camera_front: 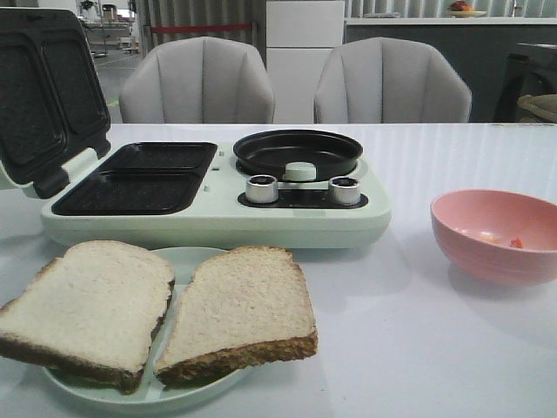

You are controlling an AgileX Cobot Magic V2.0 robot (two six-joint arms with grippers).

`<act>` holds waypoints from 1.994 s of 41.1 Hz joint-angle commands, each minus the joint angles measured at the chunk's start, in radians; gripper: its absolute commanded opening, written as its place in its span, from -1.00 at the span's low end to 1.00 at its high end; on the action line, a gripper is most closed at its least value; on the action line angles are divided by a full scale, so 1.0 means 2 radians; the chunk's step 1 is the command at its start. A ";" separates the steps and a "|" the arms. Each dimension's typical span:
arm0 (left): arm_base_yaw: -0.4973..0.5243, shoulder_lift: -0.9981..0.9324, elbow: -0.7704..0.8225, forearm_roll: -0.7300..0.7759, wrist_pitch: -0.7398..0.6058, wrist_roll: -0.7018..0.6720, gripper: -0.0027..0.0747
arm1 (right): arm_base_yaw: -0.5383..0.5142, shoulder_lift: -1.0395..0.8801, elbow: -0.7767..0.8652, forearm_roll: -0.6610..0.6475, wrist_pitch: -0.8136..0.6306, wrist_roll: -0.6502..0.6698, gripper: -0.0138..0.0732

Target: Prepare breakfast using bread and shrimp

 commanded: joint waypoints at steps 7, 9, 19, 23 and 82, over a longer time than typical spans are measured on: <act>0.001 0.072 -0.142 0.000 0.027 -0.002 -0.67 | -0.001 0.094 -0.140 -0.008 0.076 -0.002 -0.60; 0.001 0.088 -0.165 0.000 0.045 -0.002 -0.67 | -0.001 0.111 -0.166 -0.008 0.105 -0.002 -0.60; 0.001 0.156 -0.234 0.000 0.145 -0.002 -0.67 | -0.001 0.186 -0.208 -0.008 0.196 -0.002 -0.60; 0.001 0.176 -0.229 0.000 0.174 -0.002 -0.67 | -0.001 0.207 -0.196 -0.008 0.201 -0.002 -0.60; -0.036 0.241 -0.163 -0.007 0.209 0.088 0.61 | -0.001 0.268 -0.141 -0.008 0.207 -0.004 0.40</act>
